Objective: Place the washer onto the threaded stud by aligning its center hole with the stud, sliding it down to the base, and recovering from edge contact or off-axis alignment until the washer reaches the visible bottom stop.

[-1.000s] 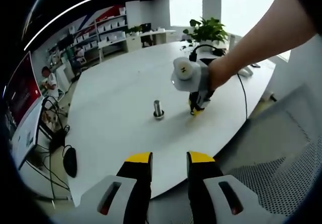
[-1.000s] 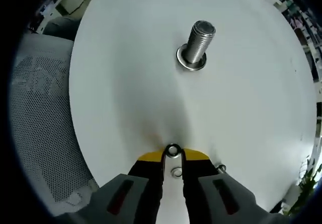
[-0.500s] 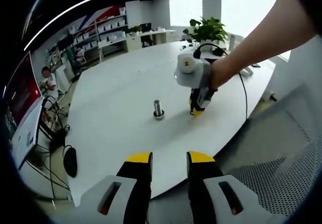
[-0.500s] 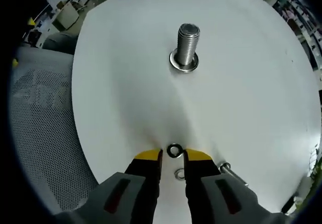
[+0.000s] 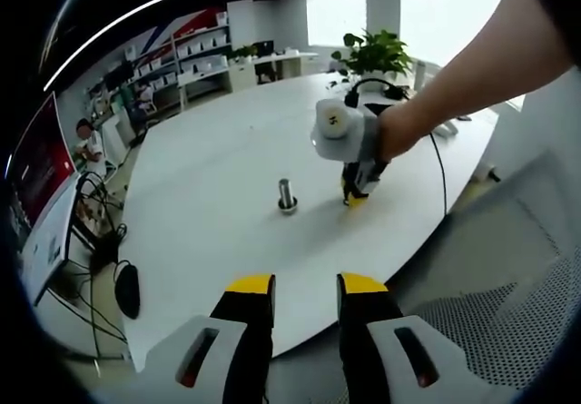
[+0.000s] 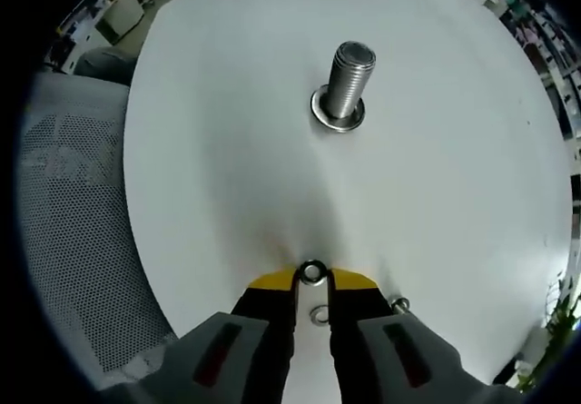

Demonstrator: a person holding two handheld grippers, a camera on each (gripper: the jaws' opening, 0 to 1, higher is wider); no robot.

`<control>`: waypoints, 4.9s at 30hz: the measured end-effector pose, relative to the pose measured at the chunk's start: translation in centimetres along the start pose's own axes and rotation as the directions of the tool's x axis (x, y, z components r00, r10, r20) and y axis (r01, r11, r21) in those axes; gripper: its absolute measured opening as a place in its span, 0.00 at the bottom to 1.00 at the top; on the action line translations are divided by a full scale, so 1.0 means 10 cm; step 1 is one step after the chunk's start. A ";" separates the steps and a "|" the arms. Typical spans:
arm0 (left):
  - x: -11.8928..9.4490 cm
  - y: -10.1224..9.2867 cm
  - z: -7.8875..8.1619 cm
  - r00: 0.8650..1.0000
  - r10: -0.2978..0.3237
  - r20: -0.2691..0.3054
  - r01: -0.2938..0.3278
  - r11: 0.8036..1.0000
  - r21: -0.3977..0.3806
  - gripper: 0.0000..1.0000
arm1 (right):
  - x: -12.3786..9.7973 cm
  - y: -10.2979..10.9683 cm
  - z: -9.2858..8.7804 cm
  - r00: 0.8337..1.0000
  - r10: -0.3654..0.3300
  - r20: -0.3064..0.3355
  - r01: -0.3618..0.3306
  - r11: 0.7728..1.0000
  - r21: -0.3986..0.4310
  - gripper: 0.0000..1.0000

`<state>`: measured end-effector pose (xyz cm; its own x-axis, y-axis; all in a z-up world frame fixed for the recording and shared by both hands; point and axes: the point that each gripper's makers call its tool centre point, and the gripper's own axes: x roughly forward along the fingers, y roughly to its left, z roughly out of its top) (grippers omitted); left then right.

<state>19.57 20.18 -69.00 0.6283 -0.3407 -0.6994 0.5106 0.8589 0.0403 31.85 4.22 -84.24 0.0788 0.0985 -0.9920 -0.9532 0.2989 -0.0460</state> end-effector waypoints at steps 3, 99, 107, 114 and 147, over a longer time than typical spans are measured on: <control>0.00 0.00 0.00 1.000 0.000 -0.002 0.000 1.000 0.000 0.25 | 0.00 -0.02 0.00 1.000 -0.007 0.012 0.007 1.000 0.000 0.14; -0.01 0.00 0.03 1.000 0.002 0.014 -0.002 1.000 0.004 0.25 | -0.68 -0.69 -0.27 0.968 -0.168 0.185 0.126 0.968 0.218 0.14; 0.00 0.00 0.02 1.000 0.001 0.011 -0.001 1.000 0.002 0.25 | -0.61 -0.69 -0.28 0.974 -0.156 0.163 0.122 0.972 0.200 0.14; -0.01 0.01 0.03 1.000 0.005 0.014 -0.005 1.000 -0.001 0.25 | -0.57 -0.69 -0.29 0.978 -0.146 0.150 0.117 0.975 0.188 0.14; 0.00 0.02 0.00 1.000 0.010 -0.002 -0.010 1.000 -0.007 0.25 | -0.14 -0.65 -0.39 0.992 -0.092 0.084 0.075 0.980 0.184 0.15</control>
<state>19.64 20.38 -69.01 0.6321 -0.3308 -0.7007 0.4997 0.8651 0.0424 36.78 -1.54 -83.00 0.1904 0.1501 -0.9702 -0.8745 0.4751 -0.0981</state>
